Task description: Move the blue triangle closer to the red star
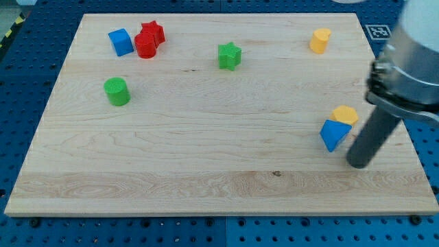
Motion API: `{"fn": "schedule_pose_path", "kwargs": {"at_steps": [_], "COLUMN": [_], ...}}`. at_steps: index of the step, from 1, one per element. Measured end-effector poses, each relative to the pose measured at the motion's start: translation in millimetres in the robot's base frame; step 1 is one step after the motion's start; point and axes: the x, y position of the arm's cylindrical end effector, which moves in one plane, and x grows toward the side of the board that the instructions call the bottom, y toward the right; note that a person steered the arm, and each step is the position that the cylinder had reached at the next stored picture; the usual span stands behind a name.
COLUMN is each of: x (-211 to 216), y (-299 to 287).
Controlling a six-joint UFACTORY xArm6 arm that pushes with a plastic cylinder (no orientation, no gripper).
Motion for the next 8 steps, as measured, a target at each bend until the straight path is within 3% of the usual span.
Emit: {"fn": "schedule_pose_path", "kwargs": {"at_steps": [1,3,8], "x": [-14.3,-49.9,-63.1], "y": [5.7,-41.4,-183.2]}}
